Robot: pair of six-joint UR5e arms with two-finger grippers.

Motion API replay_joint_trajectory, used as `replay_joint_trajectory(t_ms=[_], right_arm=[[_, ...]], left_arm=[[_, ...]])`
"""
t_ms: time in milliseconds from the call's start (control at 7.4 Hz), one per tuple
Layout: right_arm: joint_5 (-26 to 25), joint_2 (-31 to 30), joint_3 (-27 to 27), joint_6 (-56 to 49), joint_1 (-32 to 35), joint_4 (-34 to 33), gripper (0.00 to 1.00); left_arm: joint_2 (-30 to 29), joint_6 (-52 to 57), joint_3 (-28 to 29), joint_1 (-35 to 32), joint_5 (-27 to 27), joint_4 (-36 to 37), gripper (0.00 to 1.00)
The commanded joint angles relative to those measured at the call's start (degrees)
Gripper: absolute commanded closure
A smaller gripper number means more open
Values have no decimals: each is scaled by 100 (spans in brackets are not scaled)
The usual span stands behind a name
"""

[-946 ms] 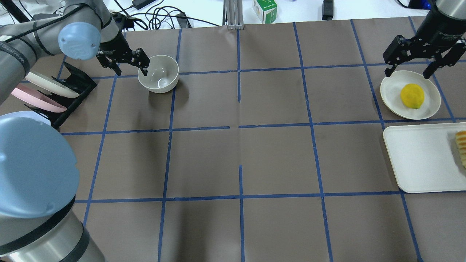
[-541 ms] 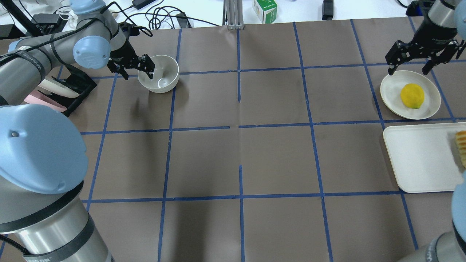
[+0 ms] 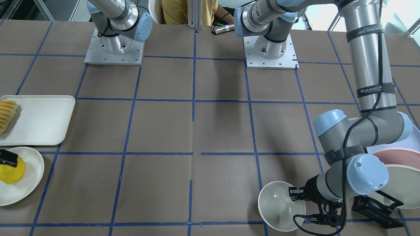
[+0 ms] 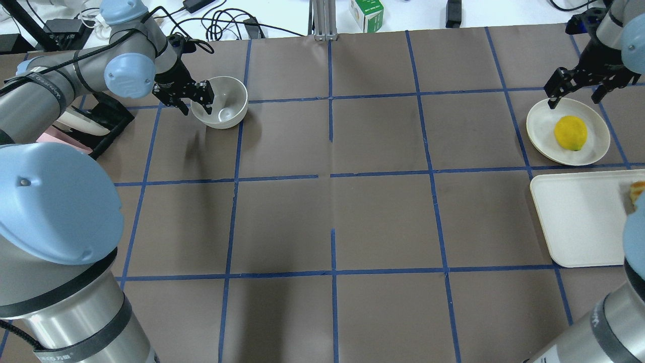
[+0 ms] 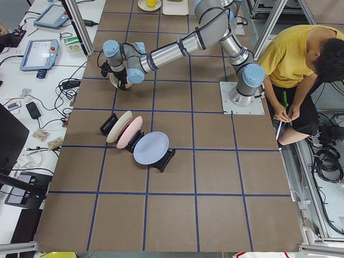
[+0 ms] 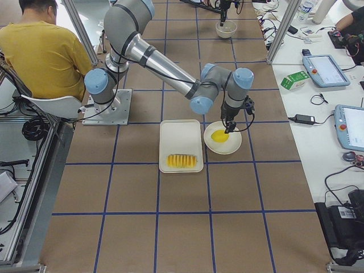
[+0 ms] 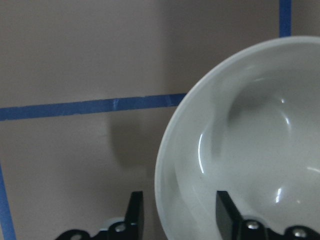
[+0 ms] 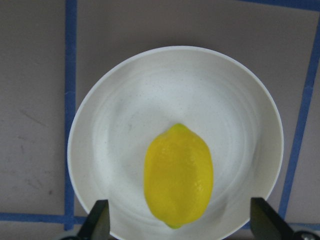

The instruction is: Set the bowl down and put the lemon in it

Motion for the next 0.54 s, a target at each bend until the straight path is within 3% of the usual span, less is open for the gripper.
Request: replay_joint_trajectory(t_ms=[0, 405], right_arm=[[18, 405, 64, -5, -70, -468, 0], [71, 451, 82, 48, -70, -372, 0]], left_arm=[[-2, 32, -9, 26, 4, 2, 100], [181, -73, 123, 8, -31, -267, 100]])
